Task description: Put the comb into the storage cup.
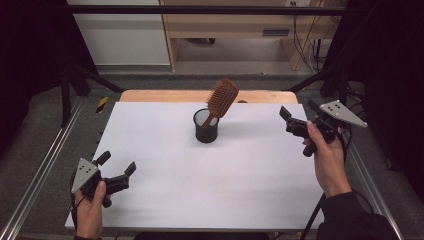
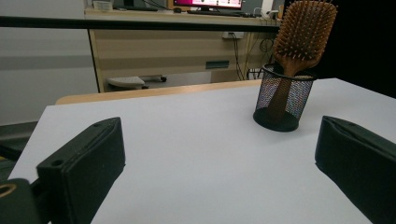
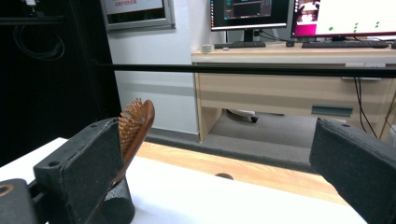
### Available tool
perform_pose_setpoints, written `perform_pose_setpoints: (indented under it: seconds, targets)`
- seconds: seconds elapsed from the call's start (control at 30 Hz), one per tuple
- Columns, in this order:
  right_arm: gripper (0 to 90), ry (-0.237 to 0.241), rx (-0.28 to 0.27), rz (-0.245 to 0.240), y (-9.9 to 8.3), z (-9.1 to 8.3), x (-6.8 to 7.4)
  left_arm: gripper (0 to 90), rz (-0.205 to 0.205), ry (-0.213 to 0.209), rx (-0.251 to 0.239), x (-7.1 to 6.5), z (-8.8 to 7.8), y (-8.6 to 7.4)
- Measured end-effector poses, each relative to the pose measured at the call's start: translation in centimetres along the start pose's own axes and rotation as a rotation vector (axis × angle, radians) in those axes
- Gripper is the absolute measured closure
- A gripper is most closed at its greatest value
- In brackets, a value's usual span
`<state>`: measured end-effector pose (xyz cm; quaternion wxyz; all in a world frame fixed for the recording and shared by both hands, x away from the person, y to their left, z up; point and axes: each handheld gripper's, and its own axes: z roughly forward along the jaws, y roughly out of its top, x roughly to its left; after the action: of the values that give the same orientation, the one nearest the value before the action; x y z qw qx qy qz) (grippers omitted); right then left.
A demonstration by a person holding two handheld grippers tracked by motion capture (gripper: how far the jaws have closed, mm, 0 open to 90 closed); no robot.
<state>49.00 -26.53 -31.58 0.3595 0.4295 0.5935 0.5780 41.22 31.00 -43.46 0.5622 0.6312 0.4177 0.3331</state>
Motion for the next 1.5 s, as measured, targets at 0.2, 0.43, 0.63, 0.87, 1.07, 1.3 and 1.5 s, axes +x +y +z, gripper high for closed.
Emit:
perform_pose_setpoints:
  seconds: [0.2, 0.43, 0.63, 0.87, 1.07, 1.3, 1.5]
  targets:
    - [2.2, -0.008, 0.006, -0.003, -0.6, -1.3, -0.5, 1.9, 0.002, -0.004, -0.003, 0.0, -0.1, 0.0]
    - [2.3, -0.025, 0.02, -0.033, -1.5, -2.7, -0.9, 1.9, 0.002, -0.004, -0.002, 0.0, -0.1, 0.0]
    - [2.2, -0.02, 0.024, -0.049, -2.5, -3.8, -1.0, 1.9, 0.012, -0.009, -0.004, -0.2, -0.1, 0.1]
    - [2.1, -0.02, 0.026, -0.061, -4.1, -4.7, -1.3, 1.9, 0.009, -0.007, -0.001, -0.1, -0.3, -0.1]
    - [2.3, -0.015, 0.018, -0.051, -5.1, -5.9, -1.6, 1.9, -0.001, -0.007, -0.008, 0.2, -0.7, -0.2]
    - [2.3, -0.008, 0.005, -0.029, -6.6, -7.7, -2.3, 1.9, 0.009, -0.004, -0.009, 0.0, -0.9, -0.4]
    - [2.5, -0.005, 0.023, -0.011, -8.6, -8.6, -2.8, 1.9, 0.008, -0.006, -0.006, -0.1, -1.6, -0.8]
